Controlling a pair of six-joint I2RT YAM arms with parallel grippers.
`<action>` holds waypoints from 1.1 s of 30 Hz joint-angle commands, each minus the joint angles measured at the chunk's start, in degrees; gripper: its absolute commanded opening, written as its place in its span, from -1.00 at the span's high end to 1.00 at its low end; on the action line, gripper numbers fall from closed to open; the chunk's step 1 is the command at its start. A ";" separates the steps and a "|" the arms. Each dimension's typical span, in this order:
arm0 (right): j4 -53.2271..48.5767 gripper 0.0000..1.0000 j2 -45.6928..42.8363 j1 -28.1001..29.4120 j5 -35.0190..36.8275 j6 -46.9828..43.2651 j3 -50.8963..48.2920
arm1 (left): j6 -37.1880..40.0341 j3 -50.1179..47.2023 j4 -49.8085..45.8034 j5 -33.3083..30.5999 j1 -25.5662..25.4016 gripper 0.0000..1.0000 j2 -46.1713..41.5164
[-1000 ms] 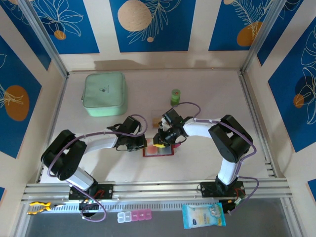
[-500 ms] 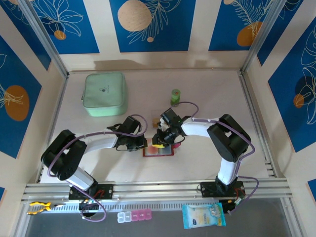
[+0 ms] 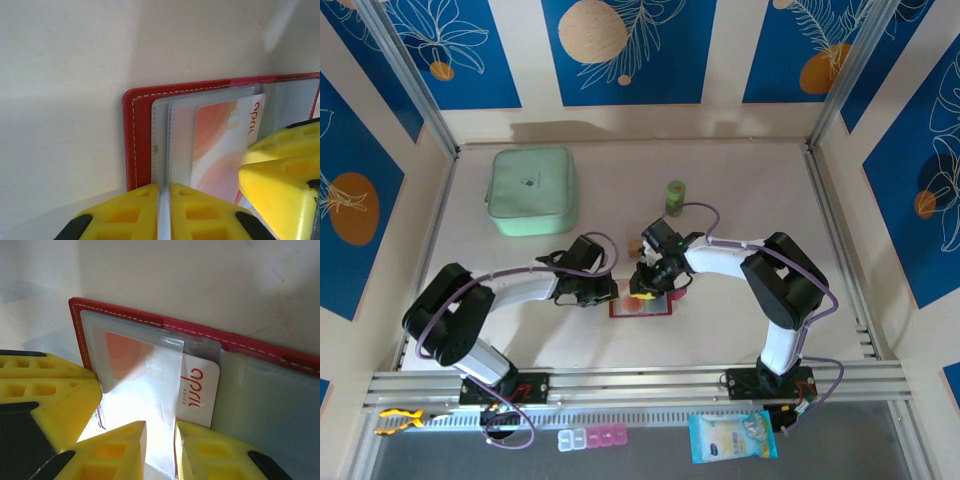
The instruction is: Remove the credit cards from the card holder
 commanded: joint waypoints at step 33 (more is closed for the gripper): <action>-5.18 0.52 -2.44 0.33 3.15 -3.23 1.57 | -1.39 4.69 0.62 5.15 -2.85 0.87 3.28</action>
